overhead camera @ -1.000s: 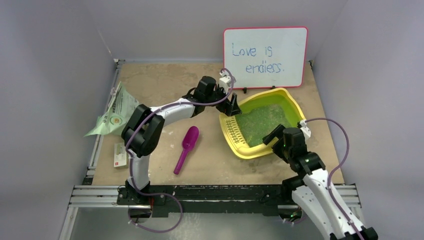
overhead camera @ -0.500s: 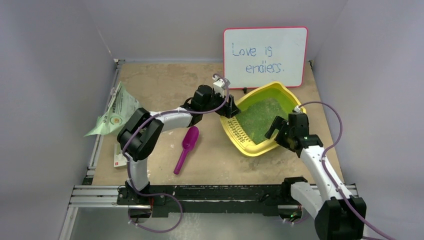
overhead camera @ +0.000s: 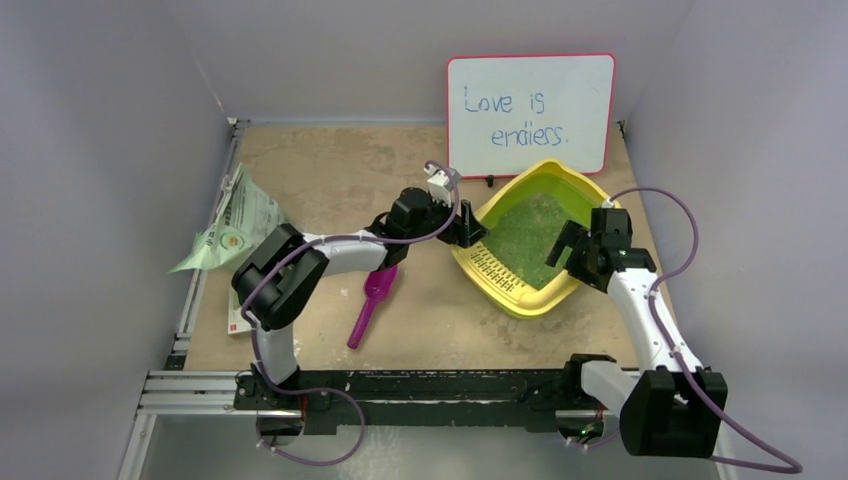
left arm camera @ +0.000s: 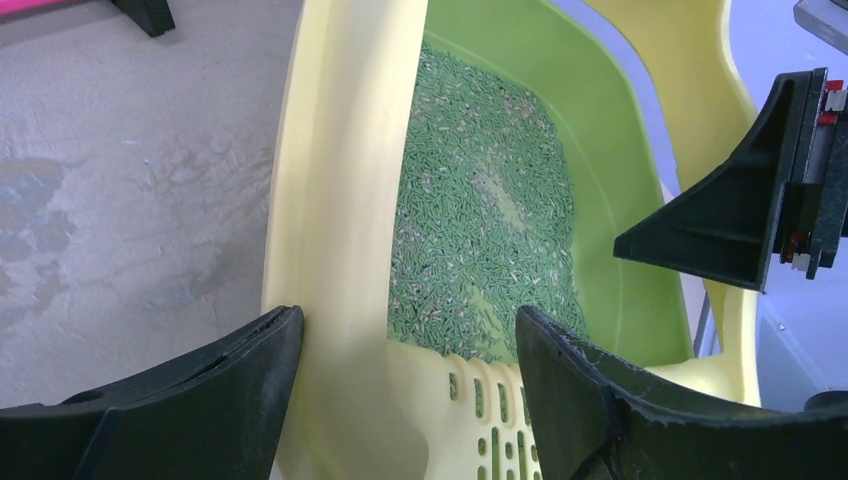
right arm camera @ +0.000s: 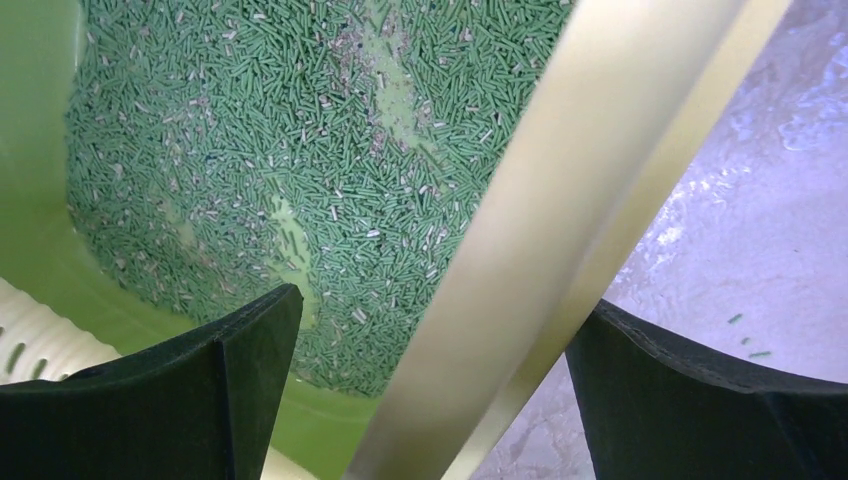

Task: Fill the litter box with clean litter
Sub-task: Adjust the litter box at the center of the board.

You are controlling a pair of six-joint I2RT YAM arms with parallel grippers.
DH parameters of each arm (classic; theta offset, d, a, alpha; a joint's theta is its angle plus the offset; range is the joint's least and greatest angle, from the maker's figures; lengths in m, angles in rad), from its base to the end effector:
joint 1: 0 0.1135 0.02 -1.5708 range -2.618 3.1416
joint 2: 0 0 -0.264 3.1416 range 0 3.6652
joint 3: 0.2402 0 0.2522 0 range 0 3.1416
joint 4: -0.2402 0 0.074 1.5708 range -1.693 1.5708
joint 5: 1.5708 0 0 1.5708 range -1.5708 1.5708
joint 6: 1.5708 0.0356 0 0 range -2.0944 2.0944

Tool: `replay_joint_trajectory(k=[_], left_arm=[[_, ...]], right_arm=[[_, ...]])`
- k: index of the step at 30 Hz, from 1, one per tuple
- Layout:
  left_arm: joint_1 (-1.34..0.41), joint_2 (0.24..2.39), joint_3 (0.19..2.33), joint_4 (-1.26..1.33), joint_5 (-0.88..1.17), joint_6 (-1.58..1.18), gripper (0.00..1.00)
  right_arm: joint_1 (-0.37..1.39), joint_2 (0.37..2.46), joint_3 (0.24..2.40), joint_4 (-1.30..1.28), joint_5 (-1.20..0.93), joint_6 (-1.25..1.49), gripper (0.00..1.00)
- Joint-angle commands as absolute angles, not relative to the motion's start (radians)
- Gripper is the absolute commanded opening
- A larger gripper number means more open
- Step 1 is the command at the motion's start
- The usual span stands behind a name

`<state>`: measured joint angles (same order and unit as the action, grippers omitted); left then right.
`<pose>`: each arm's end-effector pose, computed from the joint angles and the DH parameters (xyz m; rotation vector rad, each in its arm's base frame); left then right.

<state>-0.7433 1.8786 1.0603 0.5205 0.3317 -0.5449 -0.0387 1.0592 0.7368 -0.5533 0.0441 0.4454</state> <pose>0.2970 -0.2888 0.1957 0.4480 1.9821 -1.1650 0.2121 -0.0098 0.2388 0.6061 2.3733 0.1263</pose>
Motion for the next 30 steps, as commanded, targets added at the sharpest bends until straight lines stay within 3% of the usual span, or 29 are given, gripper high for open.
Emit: replay_joint_trajectory(k=[1, 7, 21, 30], left_arm=[[-0.821, 1.883, 0.979, 0.364, 0.391, -0.658, 0.76], [-0.822, 1.895, 1.040, 0.281, 0.365, -0.605, 0.75], [-0.822, 1.863, 1.102, 0.140, 0.384, -0.473, 0.75], [-0.821, 1.777, 1.129, 0.127, 0.342, -0.464, 0.85]], right_arm=[[-0.025, 1.008, 0.805, -0.573, 0.055, 0.474, 0.99], [-0.024, 0.935, 0.767, -0.603, 0.057, 0.517, 0.99], [-0.023, 0.737, 0.912, -0.791, 0.169, 0.591, 0.99], [-0.023, 0.804, 1.023, -0.744, -0.187, 0.416, 0.99]])
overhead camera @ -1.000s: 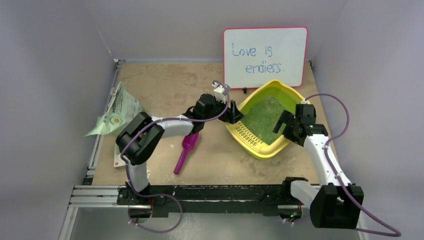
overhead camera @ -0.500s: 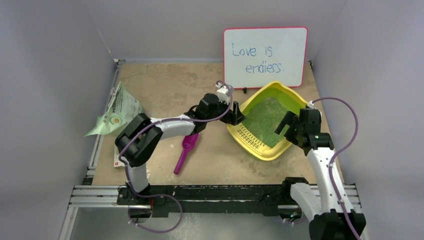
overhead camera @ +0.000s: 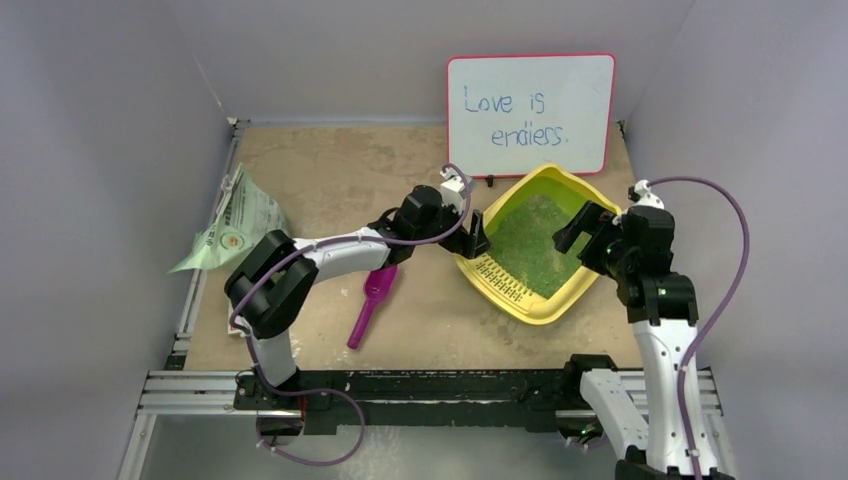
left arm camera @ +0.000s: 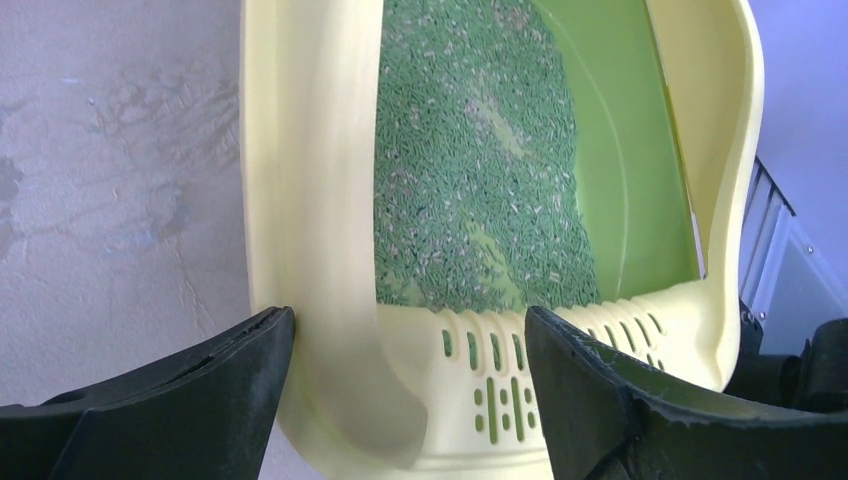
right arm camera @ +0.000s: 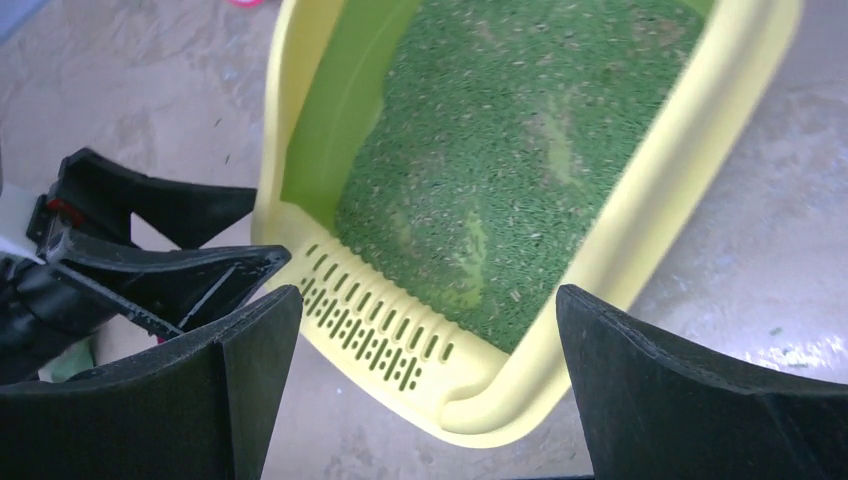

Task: Fill the litter box with clean litter
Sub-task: Adjust the litter box at the center of the board, then move the cat litter bag to the center of the board.

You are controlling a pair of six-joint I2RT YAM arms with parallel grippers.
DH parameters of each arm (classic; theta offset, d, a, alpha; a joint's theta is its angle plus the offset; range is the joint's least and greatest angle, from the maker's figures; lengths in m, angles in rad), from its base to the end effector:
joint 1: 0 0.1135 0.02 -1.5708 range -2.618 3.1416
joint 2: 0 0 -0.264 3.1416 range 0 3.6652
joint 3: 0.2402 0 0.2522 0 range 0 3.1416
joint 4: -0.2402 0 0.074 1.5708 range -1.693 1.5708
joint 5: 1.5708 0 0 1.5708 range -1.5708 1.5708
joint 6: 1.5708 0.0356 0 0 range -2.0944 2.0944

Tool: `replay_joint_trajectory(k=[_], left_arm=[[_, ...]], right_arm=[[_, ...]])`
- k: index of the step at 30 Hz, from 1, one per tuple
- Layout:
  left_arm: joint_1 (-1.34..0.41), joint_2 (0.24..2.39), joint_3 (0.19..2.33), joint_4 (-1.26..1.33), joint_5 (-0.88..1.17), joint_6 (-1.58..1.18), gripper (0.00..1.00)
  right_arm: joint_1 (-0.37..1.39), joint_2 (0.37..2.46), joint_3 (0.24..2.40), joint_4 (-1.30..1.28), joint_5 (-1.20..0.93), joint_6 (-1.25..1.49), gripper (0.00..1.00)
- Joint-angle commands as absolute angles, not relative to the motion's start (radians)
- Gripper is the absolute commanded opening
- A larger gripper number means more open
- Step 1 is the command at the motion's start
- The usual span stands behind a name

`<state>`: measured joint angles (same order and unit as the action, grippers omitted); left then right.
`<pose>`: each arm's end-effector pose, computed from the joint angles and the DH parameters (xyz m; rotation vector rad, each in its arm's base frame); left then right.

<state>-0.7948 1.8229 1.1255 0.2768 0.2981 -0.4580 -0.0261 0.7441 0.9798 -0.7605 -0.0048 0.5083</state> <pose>0.2802 -0.3005 0.2137 0.5631 2.0714 -1.0717 0.1448 -0.0036 0.3529 0.5541 2.0353 0.2953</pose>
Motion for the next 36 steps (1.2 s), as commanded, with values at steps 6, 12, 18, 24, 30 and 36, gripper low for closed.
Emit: replay_joint_trajectory(k=[6, 12, 18, 24, 30, 36], left_arm=[[-0.818, 1.703, 1.158, 0.063, 0.280, -0.436, 0.91], [-0.761, 1.587, 1.133, 0.012, 0.260, -0.427, 0.92], [-0.677, 1.397, 1.166, -0.178, 0.077, -0.375, 0.94], [-0.530, 1.190, 1.238, -0.513, -0.531, -0.470, 0.98], [-0.336, 1.137, 1.301, -0.778, -0.754, -0.428, 0.98], [-0.114, 1.140, 1.383, -0.855, -0.677, -0.440, 0.98]], right_arm=[[-0.023, 0.799, 1.041, -0.685, -0.305, 0.372, 0.99], [-0.022, 0.825, 1.072, -0.671, -0.371, 0.354, 0.99], [-0.019, 0.834, 1.093, -0.633, -0.431, 0.349, 0.99], [0.033, 0.878, 1.151, -0.591, -0.476, 0.335, 0.99], [0.176, 0.976, 1.217, -0.567, -0.398, 0.315, 0.99], [0.214, 1.050, 1.239, -0.538, -0.395, 0.285, 0.99]])
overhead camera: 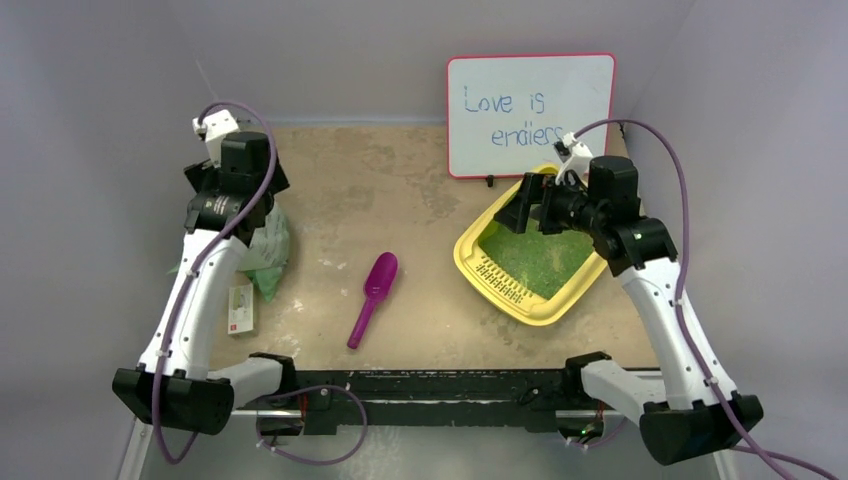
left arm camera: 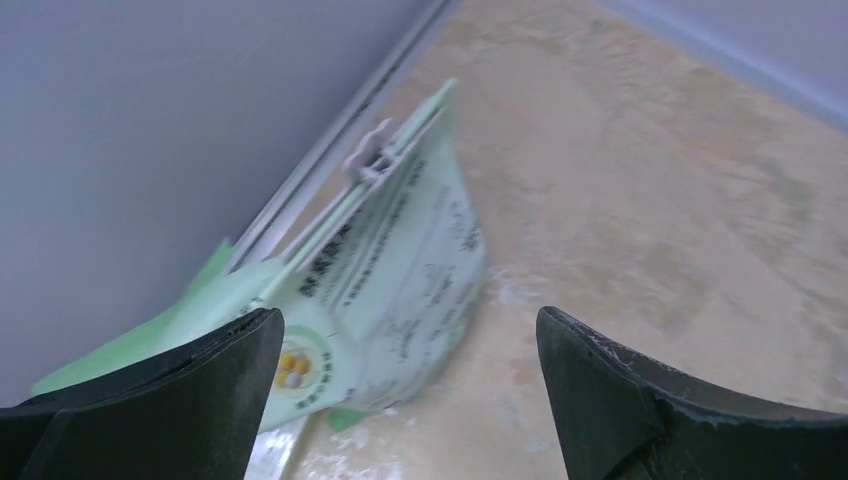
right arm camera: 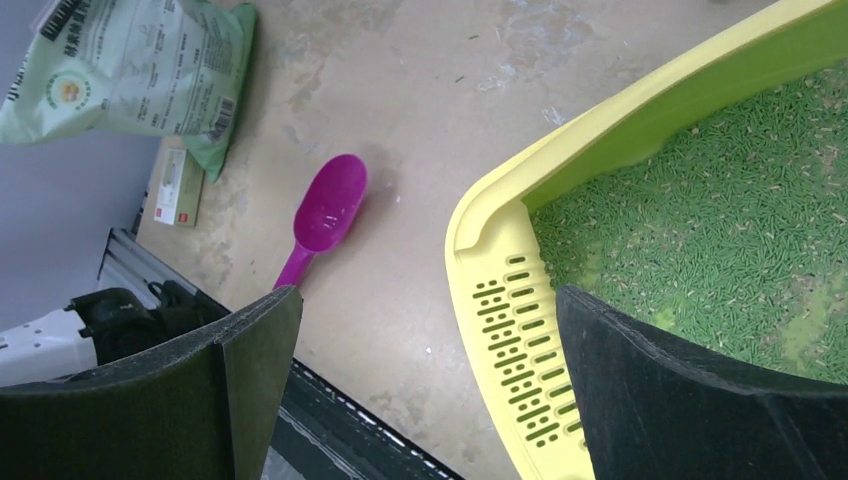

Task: Fill the litter box with clean litter
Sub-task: Move the cat litter bag to the center of the board.

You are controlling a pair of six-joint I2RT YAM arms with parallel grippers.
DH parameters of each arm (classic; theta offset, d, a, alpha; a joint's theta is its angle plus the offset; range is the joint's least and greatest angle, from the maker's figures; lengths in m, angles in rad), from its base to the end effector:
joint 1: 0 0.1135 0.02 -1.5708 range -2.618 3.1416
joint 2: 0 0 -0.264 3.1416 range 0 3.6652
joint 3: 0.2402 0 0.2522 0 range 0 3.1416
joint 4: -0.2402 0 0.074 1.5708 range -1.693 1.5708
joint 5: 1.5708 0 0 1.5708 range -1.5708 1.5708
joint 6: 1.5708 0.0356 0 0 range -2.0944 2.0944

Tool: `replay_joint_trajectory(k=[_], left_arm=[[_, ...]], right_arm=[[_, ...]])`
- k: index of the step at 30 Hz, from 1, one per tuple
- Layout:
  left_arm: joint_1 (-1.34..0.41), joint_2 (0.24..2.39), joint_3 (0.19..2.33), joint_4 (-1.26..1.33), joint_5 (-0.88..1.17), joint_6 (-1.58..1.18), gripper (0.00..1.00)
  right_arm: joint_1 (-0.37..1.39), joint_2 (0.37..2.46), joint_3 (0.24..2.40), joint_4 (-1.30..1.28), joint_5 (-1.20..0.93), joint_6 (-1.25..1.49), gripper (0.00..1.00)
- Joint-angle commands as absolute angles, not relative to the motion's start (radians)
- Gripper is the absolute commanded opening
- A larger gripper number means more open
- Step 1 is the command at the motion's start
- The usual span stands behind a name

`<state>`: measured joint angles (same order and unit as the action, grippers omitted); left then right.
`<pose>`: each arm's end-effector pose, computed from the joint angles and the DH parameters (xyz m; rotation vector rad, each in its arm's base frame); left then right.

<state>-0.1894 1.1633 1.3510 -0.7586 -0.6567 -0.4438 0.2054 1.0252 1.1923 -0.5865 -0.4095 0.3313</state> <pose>0.2308 -0.0221 0.4053 -0.6205 1.9291 0.3062 0.2046 0.0571 0.3956 -0.1442 2.0268 0.7497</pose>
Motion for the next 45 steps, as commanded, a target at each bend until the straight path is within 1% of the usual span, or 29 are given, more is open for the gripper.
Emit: replay_joint_trajectory(k=[1, 3, 5, 7, 10, 15, 17, 22, 24, 28, 32, 34, 36, 39, 40, 42, 45], left_arm=[[-0.085, 1.132, 1.384, -0.848, -0.682, -0.428, 0.99], [-0.003, 1.161, 1.413, -0.876, -0.699, -0.406, 0.99], [0.114, 1.194, 1.449, -0.925, -0.623, -0.401, 0.97], [0.192, 1.180, 1.428, -0.924, -0.560, -0.397, 0.97], [0.252, 1.126, 1.359, -0.890, -0.540, -0.379, 0.99], [0.275, 1.130, 1.293, -0.896, -0.434, -0.372, 0.94], [0.275, 1.138, 1.274, -0.907, -0.432, -0.363, 0.91], [0.287, 1.119, 1.205, -0.856, -0.435, -0.315, 0.92], [0.295, 1.116, 1.183, -0.828, -0.385, -0.274, 0.94], [0.298, 1.145, 1.187, -0.831, -0.369, -0.252, 0.95], [0.339, 1.189, 1.200, -0.835, -0.334, -0.248, 0.95], [0.373, 1.209, 1.191, -0.844, -0.311, -0.276, 0.91], [0.415, 1.220, 1.168, -0.832, -0.260, -0.284, 0.85], [0.432, 1.212, 1.147, -0.809, -0.223, -0.276, 0.80], [0.434, 1.205, 1.146, -0.804, -0.204, -0.275, 0.77], [0.434, 1.194, 1.147, -0.795, -0.155, -0.275, 0.68], [0.434, 1.186, 1.152, -0.795, -0.079, -0.268, 0.50]], right_arm=[[0.216, 1.060, 1.244, -0.539, -0.402, 0.273, 0.99], [0.220, 1.084, 1.255, -0.542, -0.433, 0.245, 0.99], [0.222, 1.109, 1.265, -0.542, -0.455, 0.226, 0.99], [0.221, 1.124, 1.279, -0.548, -0.457, 0.212, 0.99], [0.222, 1.133, 1.296, -0.549, -0.459, 0.192, 0.99], [0.222, 1.149, 1.303, -0.555, -0.489, 0.163, 0.99], [0.222, 1.149, 1.298, -0.562, -0.505, 0.151, 0.99], [0.222, 1.142, 1.275, -0.575, -0.520, 0.129, 0.99], [0.223, 1.136, 1.272, -0.573, -0.524, 0.128, 0.99], [0.222, 1.127, 1.270, -0.568, -0.540, 0.127, 0.99], [0.222, 1.120, 1.266, -0.571, -0.536, 0.126, 0.99], [0.222, 1.119, 1.262, -0.573, -0.534, 0.124, 0.99], [0.222, 1.115, 1.257, -0.571, -0.533, 0.123, 0.99], [0.222, 1.110, 1.248, -0.574, -0.530, 0.120, 0.99], [0.222, 1.107, 1.244, -0.572, -0.528, 0.120, 0.99], [0.222, 1.101, 1.235, -0.563, -0.524, 0.120, 0.99], [0.222, 1.104, 1.233, -0.561, -0.520, 0.120, 0.99]])
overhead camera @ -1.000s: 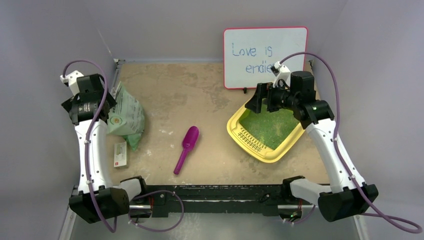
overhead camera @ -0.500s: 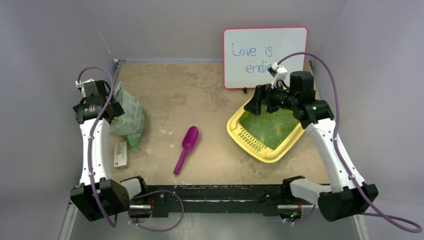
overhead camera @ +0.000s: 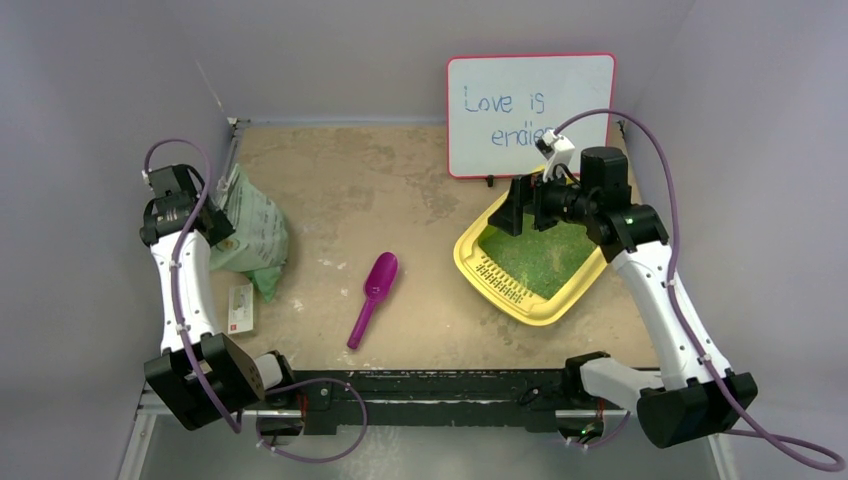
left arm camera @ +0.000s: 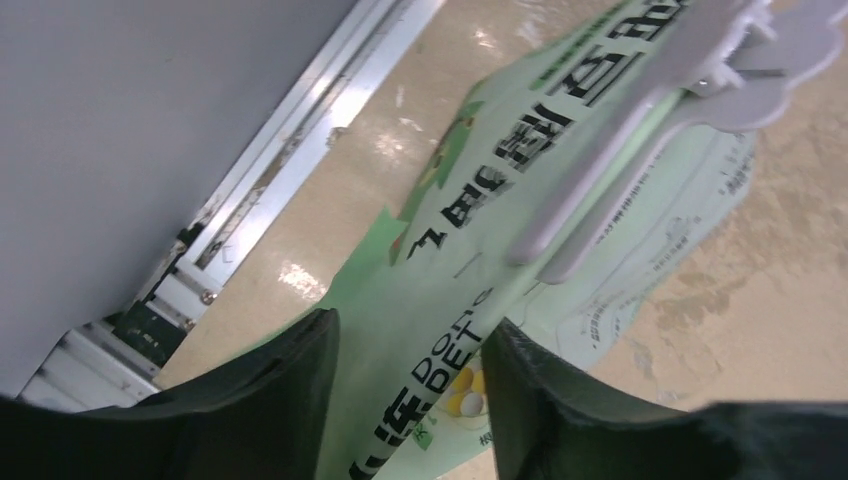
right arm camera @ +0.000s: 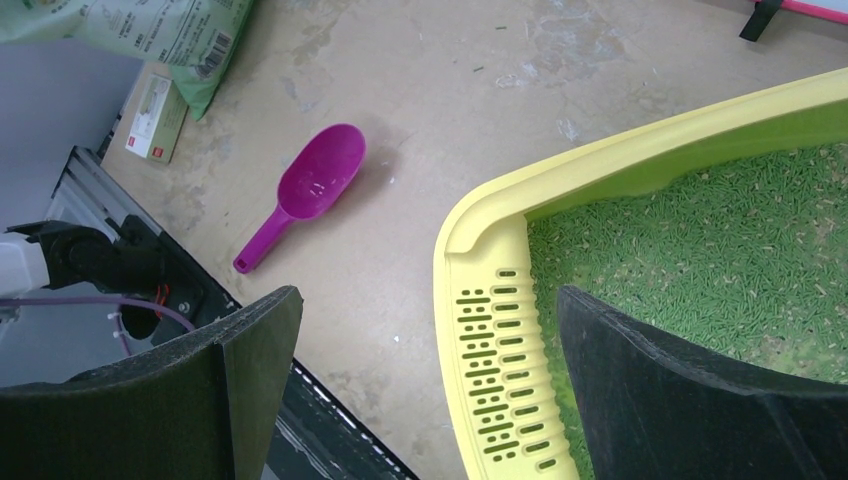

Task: Fill the litter box with clean litter
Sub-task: Move the cat litter bag to the center of the board.

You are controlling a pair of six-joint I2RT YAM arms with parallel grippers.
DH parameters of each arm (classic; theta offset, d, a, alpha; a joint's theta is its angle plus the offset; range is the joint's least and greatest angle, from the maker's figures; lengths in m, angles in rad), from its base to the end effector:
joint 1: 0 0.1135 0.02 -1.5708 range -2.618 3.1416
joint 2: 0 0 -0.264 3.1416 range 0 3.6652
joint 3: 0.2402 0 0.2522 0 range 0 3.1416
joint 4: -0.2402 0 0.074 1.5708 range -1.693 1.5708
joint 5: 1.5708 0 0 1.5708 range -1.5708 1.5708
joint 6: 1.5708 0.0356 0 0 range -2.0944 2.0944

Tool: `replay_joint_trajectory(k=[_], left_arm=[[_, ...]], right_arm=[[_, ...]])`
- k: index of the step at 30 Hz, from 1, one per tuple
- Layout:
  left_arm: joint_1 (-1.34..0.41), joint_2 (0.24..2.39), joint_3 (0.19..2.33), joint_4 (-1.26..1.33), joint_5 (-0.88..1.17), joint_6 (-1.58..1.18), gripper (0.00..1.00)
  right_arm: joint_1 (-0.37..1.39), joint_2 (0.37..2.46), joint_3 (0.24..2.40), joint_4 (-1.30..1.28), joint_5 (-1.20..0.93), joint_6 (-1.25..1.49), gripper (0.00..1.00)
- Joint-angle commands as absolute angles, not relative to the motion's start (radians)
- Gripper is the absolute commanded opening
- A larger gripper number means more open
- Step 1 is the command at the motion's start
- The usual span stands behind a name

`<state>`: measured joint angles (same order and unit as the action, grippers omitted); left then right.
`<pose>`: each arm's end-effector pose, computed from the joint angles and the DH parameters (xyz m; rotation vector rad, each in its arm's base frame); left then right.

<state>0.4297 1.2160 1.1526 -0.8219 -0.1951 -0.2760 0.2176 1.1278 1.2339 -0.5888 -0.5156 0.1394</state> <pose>0.2203 0.1086 0.3211 -0.9292 2.2750 0.3069 0.2277 0.0683 0.3889 -0.4053 2.0279 0.7492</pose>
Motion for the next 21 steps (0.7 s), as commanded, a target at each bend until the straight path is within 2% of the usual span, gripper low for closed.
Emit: replay_joint_trajectory(k=[1, 10, 21], left_arm=[[0.434, 1.186, 1.152, -0.797, -0.062, -0.268, 0.43], [0.435, 1.168, 1.132, -0.792, 0.113, -0.245, 0.00], [0.434, 1.169, 1.140, -0.742, 0.422, -0.206, 0.00]], right_arm=[[0.222, 1.106, 1.235, -0.561, -0.520, 0.120, 0.99], [0.222, 1.124, 1.232, -0.548, -0.530, 0.121, 0.99], [0.222, 1.145, 1.221, -0.529, -0.540, 0.150, 0.99]])
